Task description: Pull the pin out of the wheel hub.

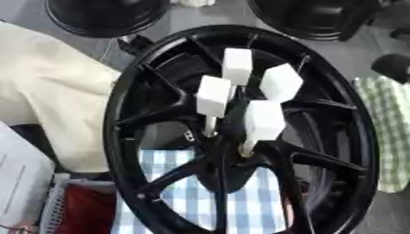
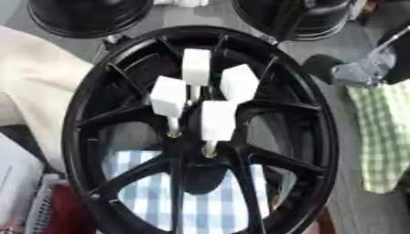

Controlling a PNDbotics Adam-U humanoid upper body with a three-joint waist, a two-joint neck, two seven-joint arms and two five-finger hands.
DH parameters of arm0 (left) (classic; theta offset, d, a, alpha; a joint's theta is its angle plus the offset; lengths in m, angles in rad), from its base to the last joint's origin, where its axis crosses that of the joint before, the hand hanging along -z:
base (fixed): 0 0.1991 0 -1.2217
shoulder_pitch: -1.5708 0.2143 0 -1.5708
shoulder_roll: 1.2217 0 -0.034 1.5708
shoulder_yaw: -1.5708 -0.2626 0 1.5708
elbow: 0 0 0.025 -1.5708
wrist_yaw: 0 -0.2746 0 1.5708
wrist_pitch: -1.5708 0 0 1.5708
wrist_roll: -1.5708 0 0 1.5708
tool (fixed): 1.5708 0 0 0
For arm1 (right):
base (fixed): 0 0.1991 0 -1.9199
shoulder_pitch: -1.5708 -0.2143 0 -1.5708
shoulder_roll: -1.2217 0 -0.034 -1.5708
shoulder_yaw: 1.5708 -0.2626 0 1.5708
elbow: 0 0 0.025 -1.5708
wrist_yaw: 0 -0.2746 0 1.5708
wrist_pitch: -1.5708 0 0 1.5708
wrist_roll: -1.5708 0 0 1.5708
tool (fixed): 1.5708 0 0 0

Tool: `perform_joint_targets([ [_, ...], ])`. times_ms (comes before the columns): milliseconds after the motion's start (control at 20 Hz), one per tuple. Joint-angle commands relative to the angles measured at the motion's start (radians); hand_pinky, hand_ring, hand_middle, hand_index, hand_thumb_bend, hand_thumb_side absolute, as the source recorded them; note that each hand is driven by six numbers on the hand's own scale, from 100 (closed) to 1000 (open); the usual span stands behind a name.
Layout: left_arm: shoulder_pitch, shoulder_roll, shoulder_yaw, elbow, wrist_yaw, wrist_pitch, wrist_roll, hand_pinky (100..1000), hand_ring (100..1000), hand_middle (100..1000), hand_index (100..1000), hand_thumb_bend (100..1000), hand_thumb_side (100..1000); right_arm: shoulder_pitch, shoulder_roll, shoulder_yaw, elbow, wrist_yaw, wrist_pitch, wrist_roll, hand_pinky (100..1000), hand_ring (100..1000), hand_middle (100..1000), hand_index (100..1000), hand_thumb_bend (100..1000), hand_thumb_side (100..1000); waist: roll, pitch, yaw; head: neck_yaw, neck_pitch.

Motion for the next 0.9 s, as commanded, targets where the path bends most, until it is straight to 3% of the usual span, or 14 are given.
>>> perform_joint_targets([
  [50, -0.008, 0.02, -0.001, -0.021, 0.002, 0.0, -0.005, 812, 728, 673, 838, 252, 750, -0.014, -0.016, 0.024, -0.009, 0.033, 0.047, -0.035, 860, 804, 761, 780, 221, 489, 0.001, -0.017, 0.004, -0.004, -0.001],
  [400, -0.012, 0.018, -0.006, -0.021, 0.008, 0.002, -0.011, 813, 728, 673, 838, 251, 752, -0.041, 0.009, 0.108, -0.009, 0.062, 0.123, -0.067, 868, 827, 793, 826, 328, 428, -0.002, -0.019, 0.013, 0.001, 0.015],
  [650, -0.013, 0.014, -0.007, -0.021, 0.01, 0.003, -0.013, 813, 728, 673, 838, 252, 753, -0.058, 0.03, 0.125, -0.009, 0.073, 0.184, -0.107, 874, 846, 799, 839, 406, 297, -0.004, -0.018, 0.017, -0.002, 0.024],
  [900, -0.015, 0.012, -0.008, -0.021, 0.01, 0.003, -0.014, 814, 728, 673, 837, 249, 756, -0.073, 0.052, 0.146, 0.009, 0.092, 0.238, -0.129, 873, 846, 792, 838, 412, 278, -0.007, -0.015, 0.022, -0.005, 0.031],
])
